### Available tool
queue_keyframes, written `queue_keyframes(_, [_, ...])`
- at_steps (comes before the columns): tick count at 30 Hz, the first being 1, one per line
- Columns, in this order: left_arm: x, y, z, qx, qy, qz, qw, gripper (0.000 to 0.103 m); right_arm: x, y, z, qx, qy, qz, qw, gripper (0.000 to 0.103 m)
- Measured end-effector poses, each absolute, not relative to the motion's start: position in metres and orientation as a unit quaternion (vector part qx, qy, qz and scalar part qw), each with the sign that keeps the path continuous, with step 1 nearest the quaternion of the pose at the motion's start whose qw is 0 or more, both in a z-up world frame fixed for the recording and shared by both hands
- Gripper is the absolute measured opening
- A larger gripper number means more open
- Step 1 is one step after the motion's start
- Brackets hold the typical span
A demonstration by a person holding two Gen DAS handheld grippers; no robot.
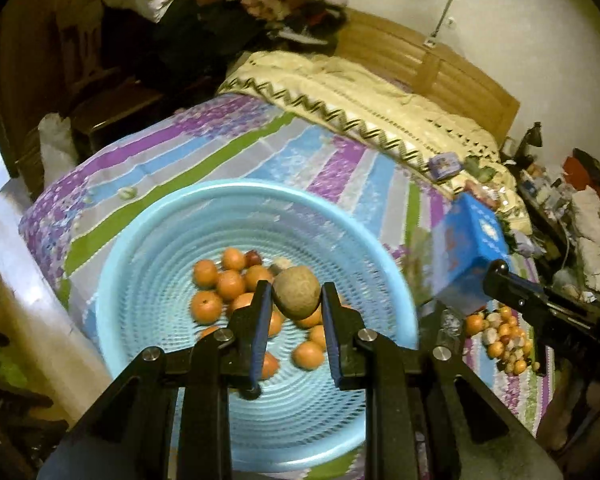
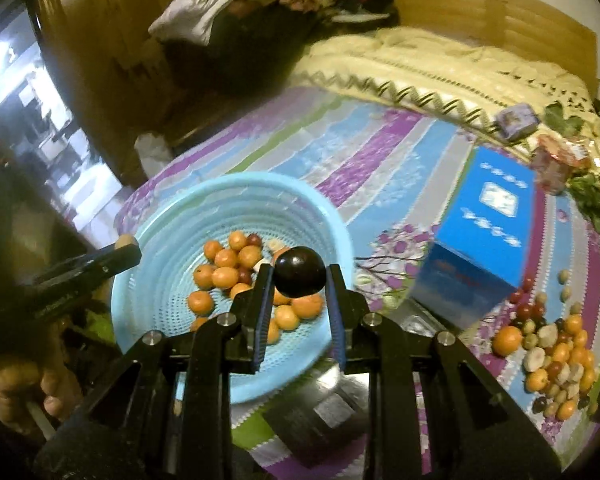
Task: Organize fruits
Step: 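Carry the brown fruit and the dark plum over the light-blue basket, then open the left tool and the right tool to drop both fruits into the basket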
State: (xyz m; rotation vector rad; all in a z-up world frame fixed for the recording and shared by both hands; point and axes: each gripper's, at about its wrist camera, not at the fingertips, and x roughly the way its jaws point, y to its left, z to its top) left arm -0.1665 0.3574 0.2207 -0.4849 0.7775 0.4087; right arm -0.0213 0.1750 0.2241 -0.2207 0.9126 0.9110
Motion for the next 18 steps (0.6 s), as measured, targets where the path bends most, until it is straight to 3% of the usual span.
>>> queue_keyframes(18, [-0.165, 0.402, 0.172, -0.255, 0.431, 0.213, 0.839, 0.025, -0.026, 0.231, 0.192, -0.158, 0.493, 0.423, 0.744, 0.026])
